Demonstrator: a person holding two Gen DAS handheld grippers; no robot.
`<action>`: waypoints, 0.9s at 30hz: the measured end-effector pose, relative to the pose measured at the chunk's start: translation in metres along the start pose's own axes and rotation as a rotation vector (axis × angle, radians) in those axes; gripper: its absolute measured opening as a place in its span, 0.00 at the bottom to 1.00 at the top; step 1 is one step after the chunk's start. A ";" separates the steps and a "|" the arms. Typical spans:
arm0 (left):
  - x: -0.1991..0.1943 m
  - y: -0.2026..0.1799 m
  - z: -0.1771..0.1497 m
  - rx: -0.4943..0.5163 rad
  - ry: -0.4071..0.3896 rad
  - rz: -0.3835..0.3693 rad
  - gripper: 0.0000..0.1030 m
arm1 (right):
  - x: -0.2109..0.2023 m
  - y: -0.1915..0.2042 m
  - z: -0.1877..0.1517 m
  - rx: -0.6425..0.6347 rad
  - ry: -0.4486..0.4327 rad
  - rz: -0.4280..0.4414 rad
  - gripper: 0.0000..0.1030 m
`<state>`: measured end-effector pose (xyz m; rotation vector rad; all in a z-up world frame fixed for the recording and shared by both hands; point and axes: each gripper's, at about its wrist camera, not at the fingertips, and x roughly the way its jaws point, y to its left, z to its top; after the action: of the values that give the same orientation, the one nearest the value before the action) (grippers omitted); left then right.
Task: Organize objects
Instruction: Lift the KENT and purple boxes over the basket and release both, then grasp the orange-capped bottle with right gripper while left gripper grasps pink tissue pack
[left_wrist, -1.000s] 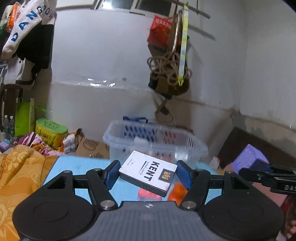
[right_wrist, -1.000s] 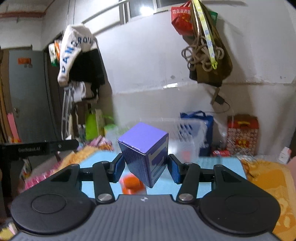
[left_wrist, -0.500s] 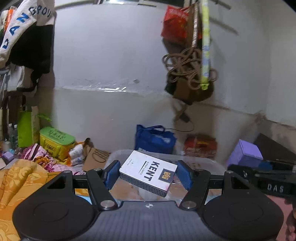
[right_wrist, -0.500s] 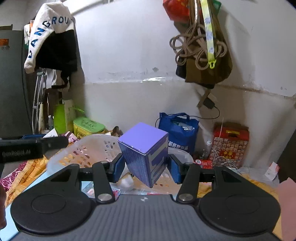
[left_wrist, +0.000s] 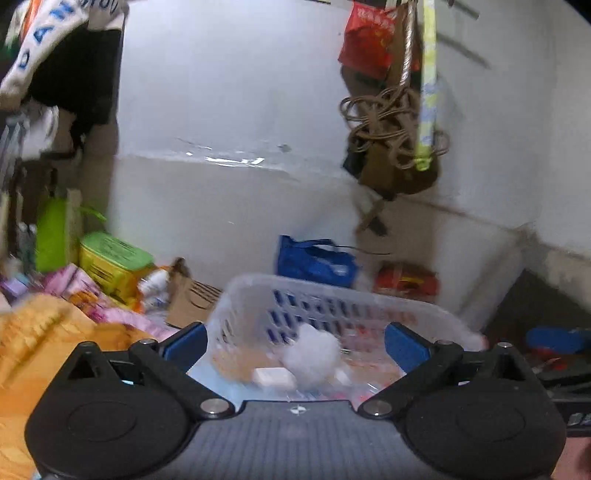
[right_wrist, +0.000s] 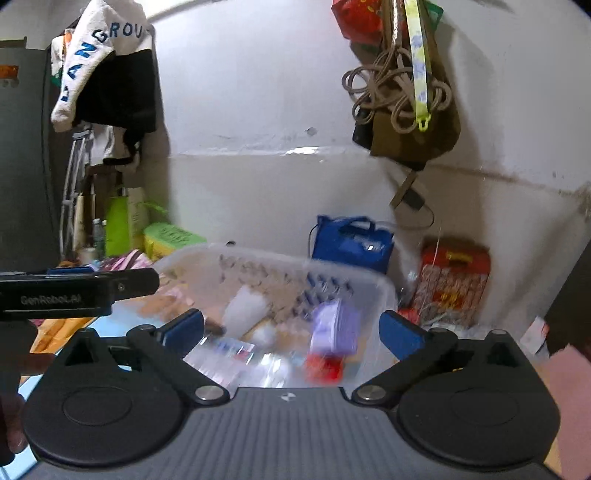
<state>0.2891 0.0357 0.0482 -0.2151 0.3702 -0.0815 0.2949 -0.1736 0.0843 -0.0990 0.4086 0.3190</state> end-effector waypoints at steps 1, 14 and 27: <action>-0.008 0.001 -0.005 -0.004 0.001 -0.018 1.00 | -0.007 0.003 -0.005 0.004 0.003 0.006 1.00; -0.033 0.045 -0.088 0.003 0.152 0.016 1.00 | -0.025 0.034 -0.093 0.014 0.101 0.157 1.00; -0.024 0.040 -0.112 0.081 0.203 0.004 1.00 | 0.024 0.057 -0.111 -0.041 0.166 0.108 0.68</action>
<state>0.2273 0.0559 -0.0538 -0.1261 0.5686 -0.1148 0.2556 -0.1300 -0.0289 -0.1443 0.5734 0.4274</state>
